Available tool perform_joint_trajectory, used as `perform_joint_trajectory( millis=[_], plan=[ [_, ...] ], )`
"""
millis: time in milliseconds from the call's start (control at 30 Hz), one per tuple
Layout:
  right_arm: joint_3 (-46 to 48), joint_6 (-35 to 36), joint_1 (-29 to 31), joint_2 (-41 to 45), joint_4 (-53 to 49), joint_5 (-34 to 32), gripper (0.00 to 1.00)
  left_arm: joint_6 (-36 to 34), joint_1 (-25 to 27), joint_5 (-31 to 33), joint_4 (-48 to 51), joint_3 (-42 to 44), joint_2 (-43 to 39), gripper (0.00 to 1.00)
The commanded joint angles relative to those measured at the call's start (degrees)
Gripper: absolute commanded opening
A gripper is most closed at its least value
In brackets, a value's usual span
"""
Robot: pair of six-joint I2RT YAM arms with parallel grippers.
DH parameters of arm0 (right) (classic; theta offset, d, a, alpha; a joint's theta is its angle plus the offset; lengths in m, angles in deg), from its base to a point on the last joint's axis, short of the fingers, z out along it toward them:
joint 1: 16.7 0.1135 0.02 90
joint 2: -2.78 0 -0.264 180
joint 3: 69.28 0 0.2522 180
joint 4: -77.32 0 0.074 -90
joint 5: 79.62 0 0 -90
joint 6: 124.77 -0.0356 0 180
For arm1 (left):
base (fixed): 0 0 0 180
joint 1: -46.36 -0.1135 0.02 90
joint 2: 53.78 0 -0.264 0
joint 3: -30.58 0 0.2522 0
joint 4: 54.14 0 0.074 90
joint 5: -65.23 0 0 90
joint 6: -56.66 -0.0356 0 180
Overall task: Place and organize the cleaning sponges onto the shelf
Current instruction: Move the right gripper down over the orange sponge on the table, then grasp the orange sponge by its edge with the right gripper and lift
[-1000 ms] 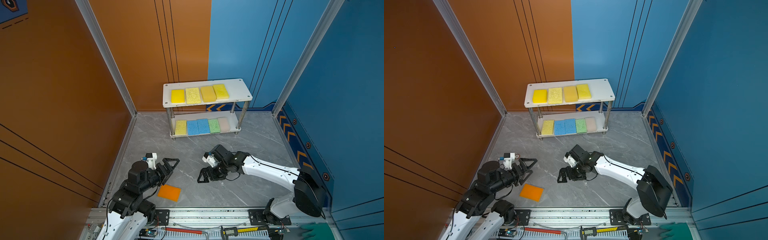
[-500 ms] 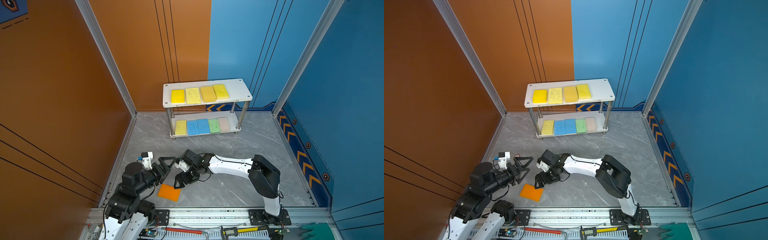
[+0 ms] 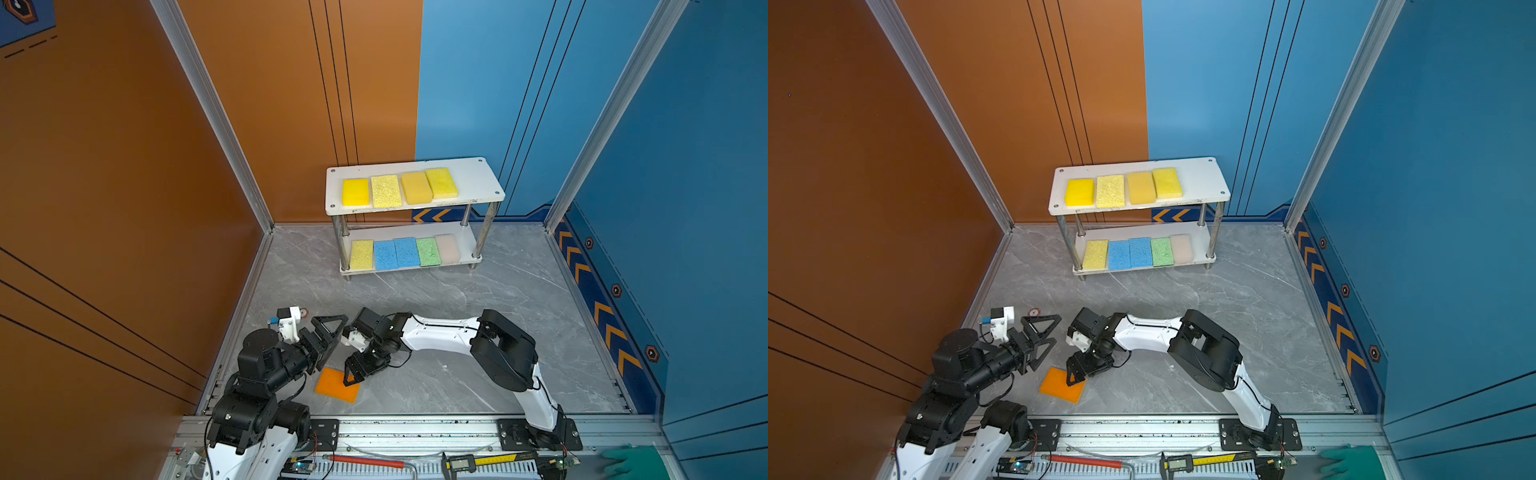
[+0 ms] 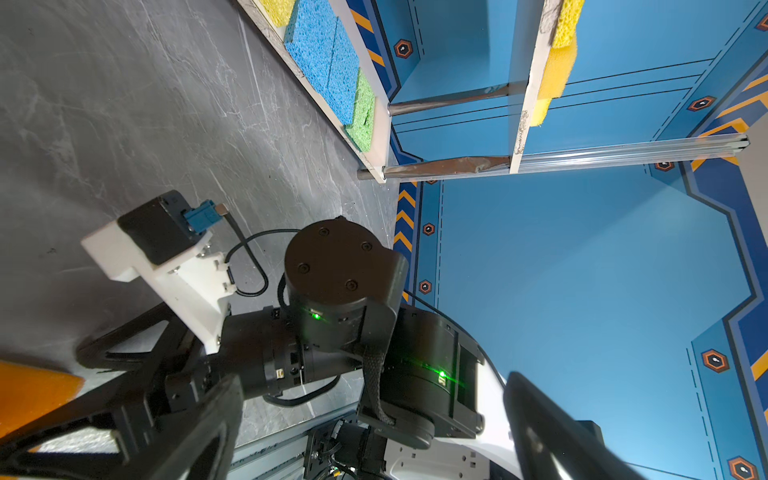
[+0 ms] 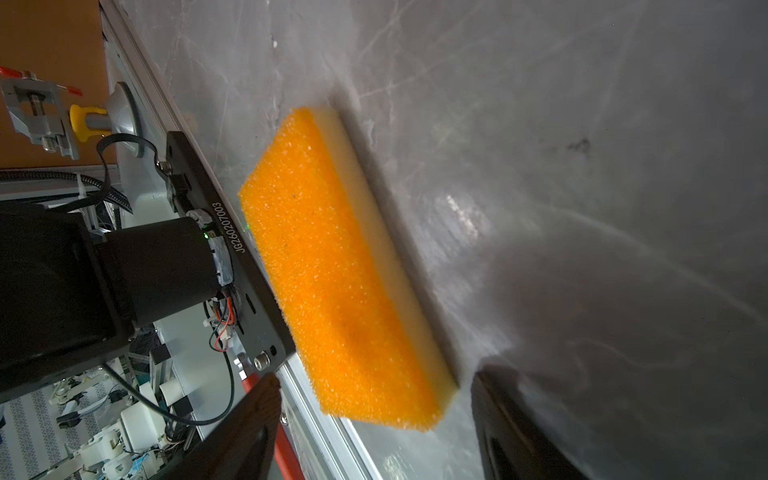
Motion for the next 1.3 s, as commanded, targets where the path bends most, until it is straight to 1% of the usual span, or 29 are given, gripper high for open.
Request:
perform_joint_trajectory(
  millis=[0, 167, 333, 633, 800, 1000, 1167, 1267],
  plan=[
    [-1.96, 2.63, 0.46, -0.83, -2.33, -0.67, 0.71, 0.07, -0.68, -1.79, 0.42, -0.57, 0.24, 0.98],
    [-3.58, 5.81, 1.02, -0.96, -6.31, -5.09, 0.64, 0.36, -1.07, -1.71, 0.42, -0.34, 0.13, 0.98],
    [-5.0, 8.18, 1.85, -1.47, -8.6, -7.93, 0.57, 0.54, -1.39, -1.87, 0.31, -0.37, 0.15, 0.98],
    [-7.15, 10.37, 4.34, -3.28, -11.1, -10.65, 0.5, 1.13, -1.71, -2.26, 0.44, -0.01, -0.5, 0.98],
    [-7.66, 10.59, 4.64, -3.71, -12.12, -12.81, 0.4, 1.3, -1.78, -2.58, 0.44, 0.07, -0.76, 0.98],
    [-7.78, 10.6, 4.71, -3.04, -12.57, -15.42, 0.2, 1.22, -2.03, -2.84, 0.45, 0.14, -0.84, 0.98],
    [-7.78, 10.49, 4.7, -2.15, -12.57, -16.22, 0.04, 0.96, -2.27, -3.11, 0.45, -0.02, -0.79, 0.98],
    [-7.78, 10.36, 4.65, -1.2, -12.57, -16.57, 0.01, 0.79, -2.46, -3.19, 0.43, -0.03, -0.75, 0.98]
  ],
)
